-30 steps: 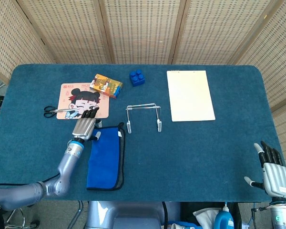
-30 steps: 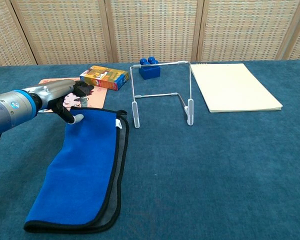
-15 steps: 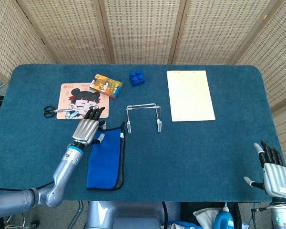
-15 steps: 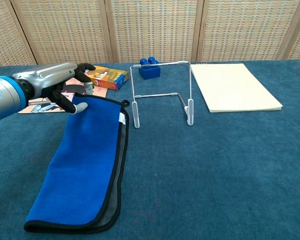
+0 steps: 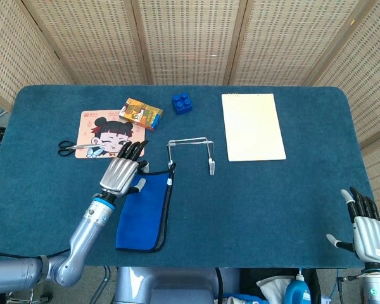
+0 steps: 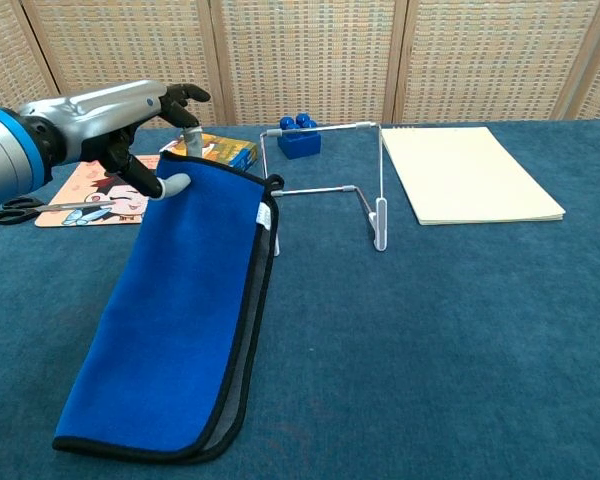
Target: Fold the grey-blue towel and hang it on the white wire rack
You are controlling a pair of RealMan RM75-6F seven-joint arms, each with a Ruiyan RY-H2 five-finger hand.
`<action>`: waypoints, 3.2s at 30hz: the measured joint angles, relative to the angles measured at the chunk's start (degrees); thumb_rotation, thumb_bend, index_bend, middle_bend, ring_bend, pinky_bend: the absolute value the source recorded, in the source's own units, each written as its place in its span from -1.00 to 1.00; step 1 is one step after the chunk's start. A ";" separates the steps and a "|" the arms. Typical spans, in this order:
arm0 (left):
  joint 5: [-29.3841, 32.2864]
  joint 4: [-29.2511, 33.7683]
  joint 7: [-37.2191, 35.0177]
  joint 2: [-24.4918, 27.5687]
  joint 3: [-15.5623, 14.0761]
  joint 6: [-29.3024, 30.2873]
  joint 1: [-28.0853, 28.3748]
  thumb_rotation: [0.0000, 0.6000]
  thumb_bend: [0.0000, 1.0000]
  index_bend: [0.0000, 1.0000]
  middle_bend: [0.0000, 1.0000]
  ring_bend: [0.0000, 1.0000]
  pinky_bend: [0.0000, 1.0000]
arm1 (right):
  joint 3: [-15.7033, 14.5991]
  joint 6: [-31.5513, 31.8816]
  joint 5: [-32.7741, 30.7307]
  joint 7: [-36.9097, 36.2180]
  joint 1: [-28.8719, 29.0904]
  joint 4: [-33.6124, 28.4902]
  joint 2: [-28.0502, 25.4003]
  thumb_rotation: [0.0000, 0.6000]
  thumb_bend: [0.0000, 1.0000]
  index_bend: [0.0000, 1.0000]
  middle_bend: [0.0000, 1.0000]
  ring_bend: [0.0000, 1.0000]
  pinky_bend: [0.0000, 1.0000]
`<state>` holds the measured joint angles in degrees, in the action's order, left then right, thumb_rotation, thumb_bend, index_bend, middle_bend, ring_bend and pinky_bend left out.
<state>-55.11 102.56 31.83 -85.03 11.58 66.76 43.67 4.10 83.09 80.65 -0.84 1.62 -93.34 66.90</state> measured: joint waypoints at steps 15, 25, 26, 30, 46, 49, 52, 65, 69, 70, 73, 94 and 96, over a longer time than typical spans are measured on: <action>5.47 12.75 10.74 2.01 6.35 5.36 4.37 1.00 -0.10 1.00 -1.00 -1.00 -1.00 | 0.07 0.44 0.47 -2.14 -0.27 -0.15 -0.78 1.00 -1.00 -1.00 -1.00 -1.00 -1.00; 15.50 18.55 19.41 0.05 12.92 11.99 11.06 1.00 -0.10 1.00 -1.00 -1.00 -1.00 | 0.28 0.08 0.28 -4.92 -0.32 0.17 -1.48 1.00 -1.00 -1.00 -1.00 -1.00 -1.00; 16.25 18.90 20.03 -0.28 13.38 12.79 11.65 1.00 -0.10 1.00 -1.00 -1.00 -1.00 | 0.27 -0.06 0.29 -5.23 -0.29 0.27 -1.53 1.00 -1.00 -1.00 -1.00 -1.00 -1.00; 19.04 19.54 21.48 -1.69 15.30 15.04 13.90 1.00 -0.10 1.00 -1.00 -1.00 -1.00 | 0.23 -0.42 0.30 -5.94 -0.18 0.57 -1.61 1.00 -1.00 -1.00 -1.00 -1.00 -1.00; 34.47 11.69 25.56 -7.09 25.60 19.05 26.36 1.00 -0.10 1.00 -1.00 -1.00 -1.00 | 0.45 -1.17 -0.10 -8.47 0.02 1.20 -2.07 1.00 -1.00 -1.00 -1.00 -1.00 -1.00; 35.78 10.55 25.33 -7.50 26.33 19.21 27.67 1.00 -0.10 1.00 -1.00 -1.00 -1.00 | 0.58 -1.15 -0.22 -9.21 -0.03 1.35 -2.26 1.00 -1.00 -1.00 -1.00 -1.00 -1.00; 36.85 9.35 25.37 -7.81 27.00 19.62 29.05 1.00 -0.10 1.00 -1.00 -1.00 -1.00 | 0.65 -1.20 -0.24 -9.70 -0.02 1.51 -2.39 1.00 -1.00 -1.00 -1.00 -1.00 -1.00; 40.59 5.13 25.94 -7.11 28.79 19.51 32.19 1.00 -0.10 1.00 -1.00 -1.00 -1.00 | 0.96 -1.35 -0.92 -10.88 -0.13 2.05 -2.66 1.00 -1.00 -1.00 -1.00 -1.00 -1.00; 40.92 3.68 25.12 -6.72 28.67 18.31 32.42 1.00 -0.10 1.00 -1.00 -1.00 -1.00 | 1.16 -1.57 -1.37 -11.27 -0.12 2.30 -2.70 1.00 -1.00 -1.00 -1.00 -1.00 -1.00; 40.95 3.15 24.74 -6.61 28.59 18.03 32.45 1.00 -0.10 1.00 -1.00 -1.00 -1.00 | 1.18 -1.62 -1.43 -11.33 -0.11 2.33 -2.70 1.00 -1.00 -1.00 -1.00 -1.00 -1.00; 41.47 1.88 24.14 -6.35 28.64 17.62 32.51 1.00 -0.10 1.00 -1.00 -1.00 -1.00 | 1.24 -1.77 -1.56 -11.48 -0.08 2.46 -2.71 1.00 -1.00 -1.00 -1.00 -1.00 -1.00; 46.99 -13.80 21.30 -6.11 27.77 8.93 34.12 1.00 -0.10 1.00 -1.00 -1.00 -1.00 | 1.55 -4.06 -3.59 -8.82 0.88 3.60 -1.44 1.00 -1.00 -1.00 -1.00 -1.00 -1.00; 47.31 -15.62 20.99 -6.61 27.63 7.98 34.47 1.00 -0.10 1.00 -1.00 -1.00 -1.00 | 1.62 -4.33 -3.90 -8.49 1.00 3.87 -1.26 1.00 -1.00 -1.00 -1.00 -1.00 -1.00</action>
<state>-7.79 86.93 52.82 -91.63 39.20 74.73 78.14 5.72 78.76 76.76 -9.33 2.62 -89.48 65.64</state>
